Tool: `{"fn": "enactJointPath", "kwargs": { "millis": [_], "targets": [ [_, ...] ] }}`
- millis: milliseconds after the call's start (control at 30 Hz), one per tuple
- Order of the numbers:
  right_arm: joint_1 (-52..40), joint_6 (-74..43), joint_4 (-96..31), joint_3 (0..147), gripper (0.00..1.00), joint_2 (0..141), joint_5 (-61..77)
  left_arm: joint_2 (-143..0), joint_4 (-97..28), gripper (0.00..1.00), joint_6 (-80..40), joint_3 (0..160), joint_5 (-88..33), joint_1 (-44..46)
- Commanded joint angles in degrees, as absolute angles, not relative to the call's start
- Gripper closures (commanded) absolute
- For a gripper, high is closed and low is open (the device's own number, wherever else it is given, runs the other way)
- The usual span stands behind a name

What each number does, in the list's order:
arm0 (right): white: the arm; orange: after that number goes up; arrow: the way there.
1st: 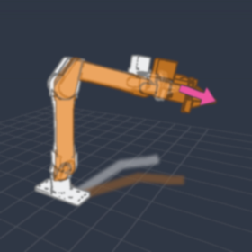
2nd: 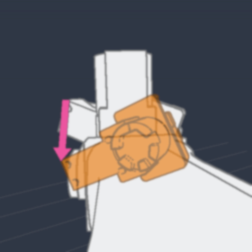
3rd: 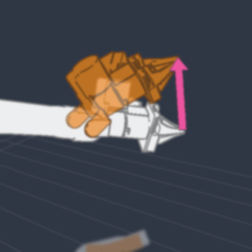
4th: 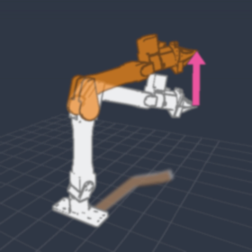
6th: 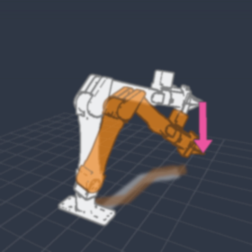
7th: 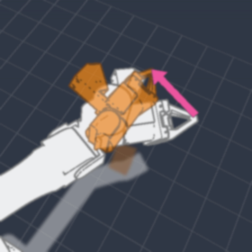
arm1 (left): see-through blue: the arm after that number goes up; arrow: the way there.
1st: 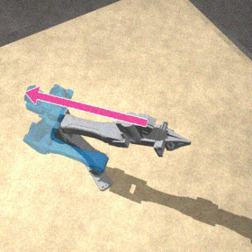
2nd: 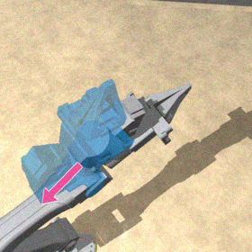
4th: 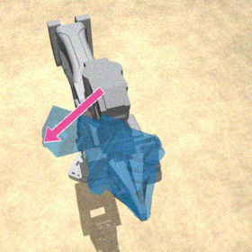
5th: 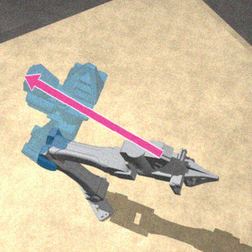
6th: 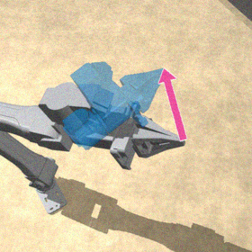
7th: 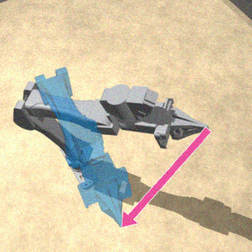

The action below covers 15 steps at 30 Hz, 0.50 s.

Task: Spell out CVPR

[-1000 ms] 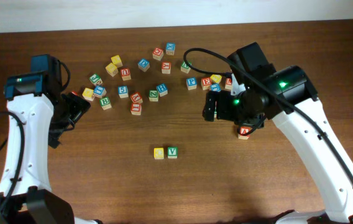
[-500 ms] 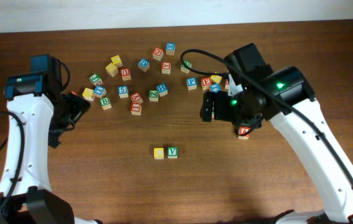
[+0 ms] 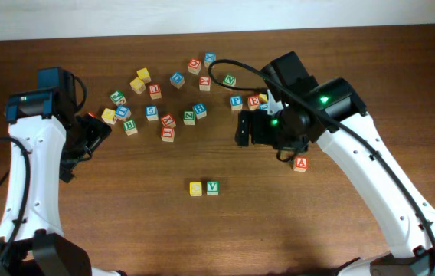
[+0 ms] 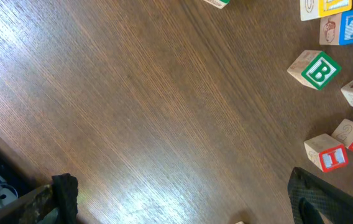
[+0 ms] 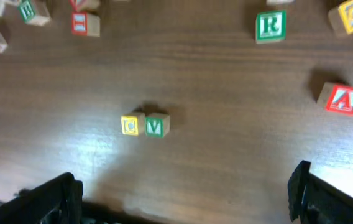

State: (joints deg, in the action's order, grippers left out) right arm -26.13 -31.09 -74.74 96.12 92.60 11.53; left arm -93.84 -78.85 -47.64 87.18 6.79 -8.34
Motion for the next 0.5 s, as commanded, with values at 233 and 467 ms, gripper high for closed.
{"fn": "enactJointPath", "kwargs": {
  "millis": [233,467],
  "targets": [
    [-10.98,-30.94,-70.76,96.55,0.02,92.75,9.26,-93.89,-78.91,0.01,-48.16,86.98,6.85,-8.80],
    [-14.81,-15.20,-56.86,96.62,0.02,95.57,10.33,-93.89,-78.91,0.01,-48.16,86.98,6.83,-8.80]
  ]
}}
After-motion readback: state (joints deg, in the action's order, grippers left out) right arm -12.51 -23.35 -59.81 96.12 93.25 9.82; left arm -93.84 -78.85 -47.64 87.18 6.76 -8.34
